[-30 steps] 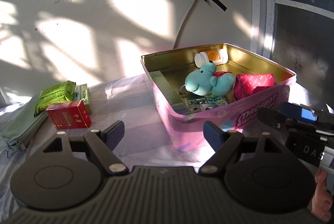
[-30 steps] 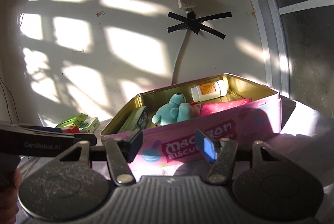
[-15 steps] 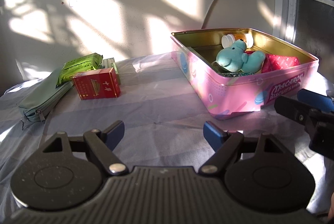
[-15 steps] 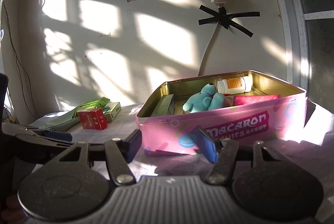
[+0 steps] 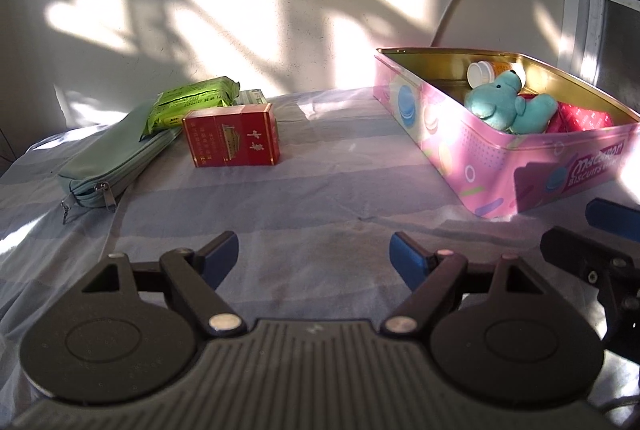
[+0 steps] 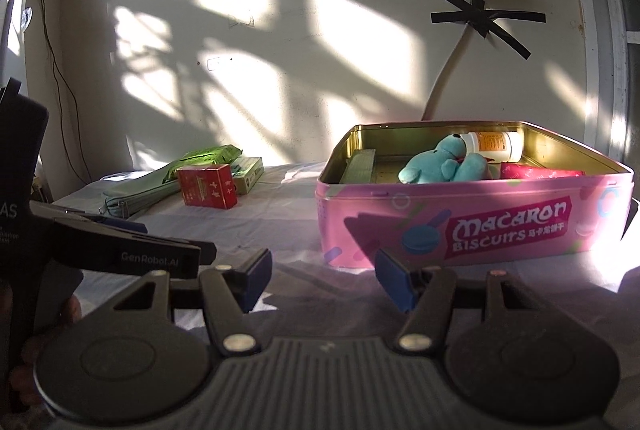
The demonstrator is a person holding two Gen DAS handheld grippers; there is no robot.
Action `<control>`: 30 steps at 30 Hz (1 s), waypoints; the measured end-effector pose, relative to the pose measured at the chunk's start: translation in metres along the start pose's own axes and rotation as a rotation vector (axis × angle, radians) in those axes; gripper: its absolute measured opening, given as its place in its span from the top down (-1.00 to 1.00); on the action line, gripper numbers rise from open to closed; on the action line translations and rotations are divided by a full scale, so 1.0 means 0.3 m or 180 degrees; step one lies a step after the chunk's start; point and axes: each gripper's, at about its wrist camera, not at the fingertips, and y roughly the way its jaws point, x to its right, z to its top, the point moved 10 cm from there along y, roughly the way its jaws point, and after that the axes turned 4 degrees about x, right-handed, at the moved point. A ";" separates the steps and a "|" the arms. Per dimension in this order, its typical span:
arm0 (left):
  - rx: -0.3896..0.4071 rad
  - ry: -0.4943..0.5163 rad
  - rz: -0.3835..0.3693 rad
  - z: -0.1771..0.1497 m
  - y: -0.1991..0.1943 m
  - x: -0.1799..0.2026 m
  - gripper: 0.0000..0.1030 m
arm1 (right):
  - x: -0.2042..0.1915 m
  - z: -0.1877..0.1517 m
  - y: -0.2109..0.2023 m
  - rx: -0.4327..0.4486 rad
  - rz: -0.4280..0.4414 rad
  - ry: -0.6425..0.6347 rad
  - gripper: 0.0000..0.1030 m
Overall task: Organize objects
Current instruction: 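Withdraw the right tool from the tin toward the red box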
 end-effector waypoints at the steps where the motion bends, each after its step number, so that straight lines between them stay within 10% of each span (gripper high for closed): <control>1: -0.0007 -0.0015 0.0014 -0.002 0.005 -0.012 -0.64 | -0.005 -0.003 0.003 -0.0011 0.0003 -0.0012 -0.15; 30: 0.0376 -0.0067 -0.0281 -0.009 -0.004 -0.035 -0.75 | 0.046 -0.036 0.048 -0.0046 -0.0122 0.0386 -0.22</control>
